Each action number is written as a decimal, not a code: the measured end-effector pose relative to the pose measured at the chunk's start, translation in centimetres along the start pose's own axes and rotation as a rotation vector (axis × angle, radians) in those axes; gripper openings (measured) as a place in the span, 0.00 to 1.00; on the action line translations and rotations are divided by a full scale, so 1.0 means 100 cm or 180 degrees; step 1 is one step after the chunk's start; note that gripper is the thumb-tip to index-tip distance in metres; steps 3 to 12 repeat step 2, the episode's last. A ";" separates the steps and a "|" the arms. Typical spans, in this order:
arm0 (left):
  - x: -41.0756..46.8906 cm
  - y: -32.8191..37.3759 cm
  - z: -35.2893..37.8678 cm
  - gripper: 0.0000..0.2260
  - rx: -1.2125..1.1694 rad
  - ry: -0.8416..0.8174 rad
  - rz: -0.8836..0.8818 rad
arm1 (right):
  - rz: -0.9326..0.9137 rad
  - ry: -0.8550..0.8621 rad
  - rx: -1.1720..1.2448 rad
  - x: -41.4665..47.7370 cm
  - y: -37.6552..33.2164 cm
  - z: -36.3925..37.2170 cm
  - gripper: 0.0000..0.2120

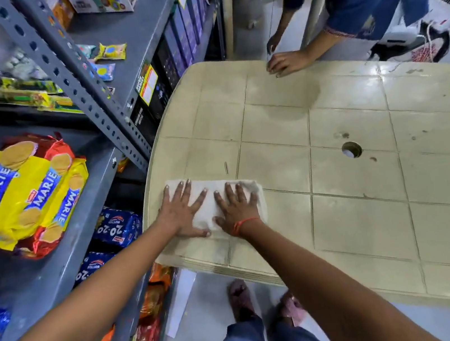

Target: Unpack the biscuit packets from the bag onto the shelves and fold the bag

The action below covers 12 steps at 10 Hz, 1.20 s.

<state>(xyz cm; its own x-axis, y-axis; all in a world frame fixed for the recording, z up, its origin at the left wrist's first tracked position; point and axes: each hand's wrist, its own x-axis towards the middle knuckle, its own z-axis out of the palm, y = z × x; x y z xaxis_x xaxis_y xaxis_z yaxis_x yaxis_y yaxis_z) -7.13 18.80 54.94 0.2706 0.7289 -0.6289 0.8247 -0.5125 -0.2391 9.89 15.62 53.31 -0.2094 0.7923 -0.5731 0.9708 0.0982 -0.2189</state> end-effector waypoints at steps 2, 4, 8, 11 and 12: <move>-0.002 0.026 -0.130 0.38 -0.1227 -0.0325 0.0231 | 0.0199 -0.0362 0.0058 -0.030 0.039 -0.127 0.31; -0.002 0.026 -0.130 0.38 -0.1227 -0.0325 0.0231 | 0.0199 -0.0362 0.0058 -0.030 0.039 -0.127 0.31; -0.002 0.026 -0.130 0.38 -0.1227 -0.0325 0.0231 | 0.0199 -0.0362 0.0058 -0.030 0.039 -0.127 0.31; -0.002 0.026 -0.130 0.38 -0.1227 -0.0325 0.0231 | 0.0199 -0.0362 0.0058 -0.030 0.039 -0.127 0.31; -0.002 0.026 -0.130 0.38 -0.1227 -0.0325 0.0231 | 0.0199 -0.0362 0.0058 -0.030 0.039 -0.127 0.31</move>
